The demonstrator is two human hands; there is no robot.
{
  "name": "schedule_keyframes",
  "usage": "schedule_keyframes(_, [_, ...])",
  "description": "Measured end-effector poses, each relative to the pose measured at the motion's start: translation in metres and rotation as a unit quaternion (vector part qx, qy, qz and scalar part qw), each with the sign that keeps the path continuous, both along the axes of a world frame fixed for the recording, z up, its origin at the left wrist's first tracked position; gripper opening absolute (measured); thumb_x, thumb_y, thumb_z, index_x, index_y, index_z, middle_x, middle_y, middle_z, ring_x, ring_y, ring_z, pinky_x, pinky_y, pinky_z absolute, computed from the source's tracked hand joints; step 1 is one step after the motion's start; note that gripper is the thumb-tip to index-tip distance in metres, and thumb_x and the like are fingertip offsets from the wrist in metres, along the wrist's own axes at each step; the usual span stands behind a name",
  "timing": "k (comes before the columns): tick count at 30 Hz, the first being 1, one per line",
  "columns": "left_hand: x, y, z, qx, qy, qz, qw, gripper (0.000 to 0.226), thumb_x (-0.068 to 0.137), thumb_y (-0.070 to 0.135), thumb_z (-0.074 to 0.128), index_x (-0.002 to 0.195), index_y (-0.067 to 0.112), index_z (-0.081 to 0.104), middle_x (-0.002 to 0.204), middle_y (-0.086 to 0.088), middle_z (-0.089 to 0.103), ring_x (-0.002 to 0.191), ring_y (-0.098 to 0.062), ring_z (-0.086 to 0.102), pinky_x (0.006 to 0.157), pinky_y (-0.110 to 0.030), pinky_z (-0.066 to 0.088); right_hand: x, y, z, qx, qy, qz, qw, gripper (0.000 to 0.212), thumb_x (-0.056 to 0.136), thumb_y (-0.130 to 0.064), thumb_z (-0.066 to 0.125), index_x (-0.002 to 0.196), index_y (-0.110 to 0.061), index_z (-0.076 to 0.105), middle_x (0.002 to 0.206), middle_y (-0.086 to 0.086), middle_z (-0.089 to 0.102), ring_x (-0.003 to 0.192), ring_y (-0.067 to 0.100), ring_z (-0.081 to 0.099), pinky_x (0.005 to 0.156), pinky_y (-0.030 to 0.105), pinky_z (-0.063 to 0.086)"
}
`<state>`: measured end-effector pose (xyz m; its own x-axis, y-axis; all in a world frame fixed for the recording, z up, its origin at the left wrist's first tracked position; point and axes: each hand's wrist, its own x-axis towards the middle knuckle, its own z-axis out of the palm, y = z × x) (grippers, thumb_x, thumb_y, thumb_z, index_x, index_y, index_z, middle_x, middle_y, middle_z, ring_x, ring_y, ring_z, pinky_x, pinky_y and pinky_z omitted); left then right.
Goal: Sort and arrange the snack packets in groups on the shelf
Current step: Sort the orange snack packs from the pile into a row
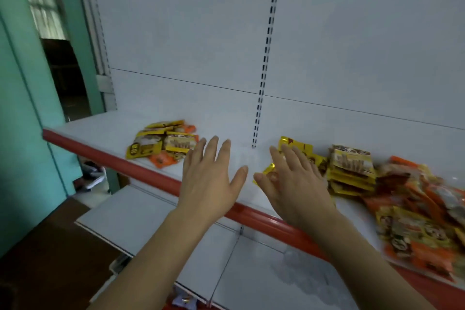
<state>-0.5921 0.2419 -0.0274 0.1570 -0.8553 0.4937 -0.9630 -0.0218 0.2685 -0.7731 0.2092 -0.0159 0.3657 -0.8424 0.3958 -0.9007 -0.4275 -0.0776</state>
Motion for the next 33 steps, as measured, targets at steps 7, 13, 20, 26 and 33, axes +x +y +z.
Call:
schedule_keyframes(7, [0.119, 0.011, -0.019, 0.018, 0.027, 0.050, 0.998, 0.076, 0.094, 0.058, 0.026, 0.159, 0.019, 0.033, 0.164, -0.007, 0.036, 0.153, -0.031, 0.026, 0.124, -0.046, 0.020, 0.123, -0.015, -0.012, 0.052, 0.011, 0.064, 0.997, 0.077, 0.097, -0.068, 0.021, 0.160, -0.025, 0.007, 0.168, 0.003, 0.008, 0.155, 0.023, 0.000, 0.125, 0.041, 0.007])
schedule_keyframes(13, [0.191, -0.025, -0.035, 0.003, 0.047, 0.069, 0.997, 0.058, 0.098, 0.052, 0.048, 0.142, 0.014, 0.056, 0.136, -0.006, 0.063, 0.128, -0.030, 0.055, 0.106, -0.045, 0.043, 0.197, -0.068, -0.029, 0.061, 0.018, 0.083, 0.994, 0.076, 0.098, -0.066, 0.023, 0.160, -0.023, 0.013, 0.165, 0.009, 0.018, 0.154, 0.028, 0.010, 0.123, 0.043, 0.014])
schedule_keyframes(20, [0.239, -0.095, -0.026, 0.054, 0.072, 0.006, 0.996, 0.041, 0.103, 0.041, 0.051, 0.139, 0.023, 0.056, 0.126, -0.002, 0.067, 0.120, -0.024, 0.058, 0.091, -0.038, 0.050, 0.260, -0.150, -0.033, 0.178, -0.080, -0.014, 0.981, 0.053, 0.096, -0.059, 0.035, 0.129, -0.020, 0.049, 0.117, 0.010, 0.063, 0.112, 0.033, 0.053, 0.093, 0.046, 0.047])
schedule_keyframes(26, [0.259, -0.140, -0.029, 0.104, 0.064, -0.049, 0.991, 0.039, 0.103, 0.046, 0.051, 0.134, 0.024, 0.062, 0.109, 0.006, 0.074, 0.100, -0.017, 0.067, 0.076, -0.034, 0.054, 0.280, -0.178, -0.038, 0.203, -0.087, -0.088, 0.971, 0.039, 0.094, -0.055, 0.049, 0.096, -0.016, 0.053, 0.101, 0.007, 0.066, 0.091, 0.027, 0.057, 0.076, 0.036, 0.049])
schedule_keyframes(33, [0.275, -0.170, -0.017, 0.096, 0.215, -0.148, 0.961, 0.058, 0.102, 0.055, 0.051, 0.150, 0.024, 0.048, 0.121, 0.006, 0.071, 0.109, -0.013, 0.067, 0.091, -0.034, 0.055, 0.284, -0.167, -0.005, 0.105, -0.359, -0.125, 0.919, 0.017, 0.096, -0.032, 0.058, 0.086, -0.022, 0.069, 0.078, -0.003, 0.069, 0.073, 0.016, 0.063, 0.064, 0.031, 0.051])
